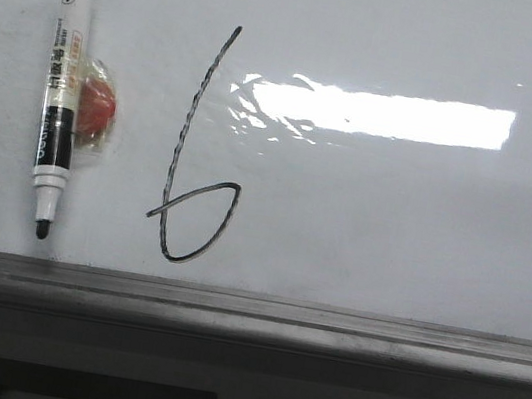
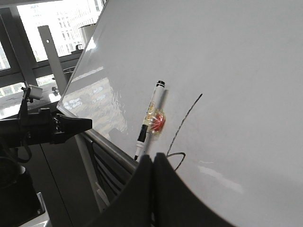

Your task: Write number 6 on whiteboard

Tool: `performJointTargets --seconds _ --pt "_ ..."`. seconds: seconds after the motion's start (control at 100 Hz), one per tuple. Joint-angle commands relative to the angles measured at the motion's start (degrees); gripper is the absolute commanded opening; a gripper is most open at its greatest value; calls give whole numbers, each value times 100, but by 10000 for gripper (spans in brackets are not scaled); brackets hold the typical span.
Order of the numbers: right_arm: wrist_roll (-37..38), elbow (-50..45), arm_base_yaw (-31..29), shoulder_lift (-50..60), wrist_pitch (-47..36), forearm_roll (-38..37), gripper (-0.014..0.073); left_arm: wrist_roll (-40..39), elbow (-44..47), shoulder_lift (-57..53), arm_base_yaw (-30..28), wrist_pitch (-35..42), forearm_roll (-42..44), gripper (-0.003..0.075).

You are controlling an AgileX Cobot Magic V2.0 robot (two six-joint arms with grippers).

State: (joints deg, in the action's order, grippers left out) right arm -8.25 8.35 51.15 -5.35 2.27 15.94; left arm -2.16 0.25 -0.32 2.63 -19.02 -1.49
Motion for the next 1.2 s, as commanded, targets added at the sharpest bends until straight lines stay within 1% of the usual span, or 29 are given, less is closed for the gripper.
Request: performJointTargets --seconds 0.0,0.45,0.6,0.74,0.81,1.0,1.06,1.19 --pt "-48 149 -17 -57 -429 -58 -64 -63 260 -174 -25 268 14 -19" --pt "-48 138 -17 -57 -417 -58 -64 -63 260 -174 -25 268 14 -19" --pt "-48 138 -362 -57 -376 -58 -64 -63 260 -174 -25 268 14 -19" --pt "-48 138 -1106 -57 -366 -58 -64 -63 260 -174 -25 268 14 -19" --pt "-48 138 -1692 -57 -366 -58 -64 -63 260 -174 -25 268 14 -19" --pt "-48 138 -3556 -57 -366 30 -64 -63 260 -174 -25 268 14 -19" --pt "-48 138 -4030 -57 -366 69 -64 -63 260 -174 -25 268 14 -19" --pt "-48 -5 -4603 -57 -528 58 -64 -63 260 -174 -25 268 14 -19"
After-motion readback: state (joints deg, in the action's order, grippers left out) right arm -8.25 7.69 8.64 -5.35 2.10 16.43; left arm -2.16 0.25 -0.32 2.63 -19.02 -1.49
